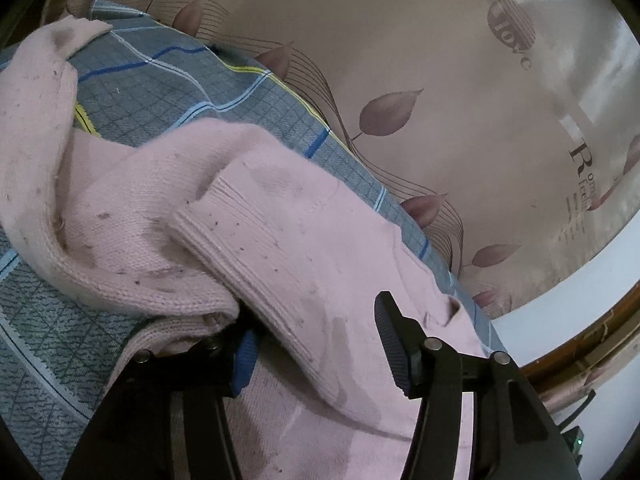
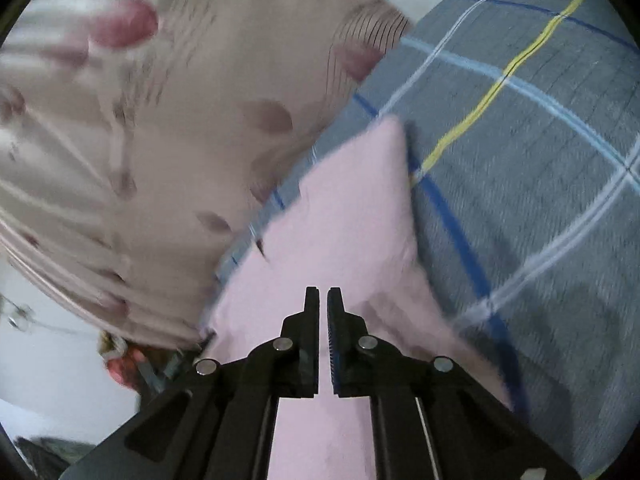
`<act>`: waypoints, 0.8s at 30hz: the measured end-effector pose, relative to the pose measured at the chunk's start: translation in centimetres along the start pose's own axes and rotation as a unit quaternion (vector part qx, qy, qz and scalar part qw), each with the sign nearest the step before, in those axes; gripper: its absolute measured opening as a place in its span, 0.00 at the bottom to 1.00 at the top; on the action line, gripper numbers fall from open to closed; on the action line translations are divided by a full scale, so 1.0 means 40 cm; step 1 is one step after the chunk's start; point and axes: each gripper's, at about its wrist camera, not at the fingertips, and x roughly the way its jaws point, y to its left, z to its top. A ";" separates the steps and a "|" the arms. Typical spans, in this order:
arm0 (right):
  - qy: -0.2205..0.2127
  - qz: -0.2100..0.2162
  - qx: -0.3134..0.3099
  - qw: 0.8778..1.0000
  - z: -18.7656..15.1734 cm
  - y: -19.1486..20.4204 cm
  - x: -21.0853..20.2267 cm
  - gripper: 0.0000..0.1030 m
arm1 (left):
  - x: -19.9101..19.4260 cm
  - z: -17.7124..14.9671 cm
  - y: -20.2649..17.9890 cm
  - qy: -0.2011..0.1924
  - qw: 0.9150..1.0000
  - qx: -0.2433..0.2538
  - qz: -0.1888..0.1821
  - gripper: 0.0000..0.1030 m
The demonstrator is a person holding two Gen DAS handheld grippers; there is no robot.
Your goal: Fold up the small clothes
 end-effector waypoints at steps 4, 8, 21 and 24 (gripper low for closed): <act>0.034 -0.027 0.021 0.999 -0.023 -0.009 0.048 0.21 | 0.002 0.002 -0.004 0.000 1.000 0.003 -0.002 0.56; 0.026 -0.010 0.060 0.998 -0.022 -0.021 0.076 0.27 | 0.005 0.004 -0.007 0.000 1.000 0.006 -0.004 0.60; -0.011 -0.024 0.116 0.993 -0.047 -0.056 0.015 0.36 | 0.006 0.002 -0.018 -0.002 1.000 0.013 -0.006 0.65; -0.027 -0.033 0.109 0.993 -0.035 -0.034 0.052 0.38 | 0.005 0.003 -0.016 -0.003 1.000 0.011 -0.007 0.65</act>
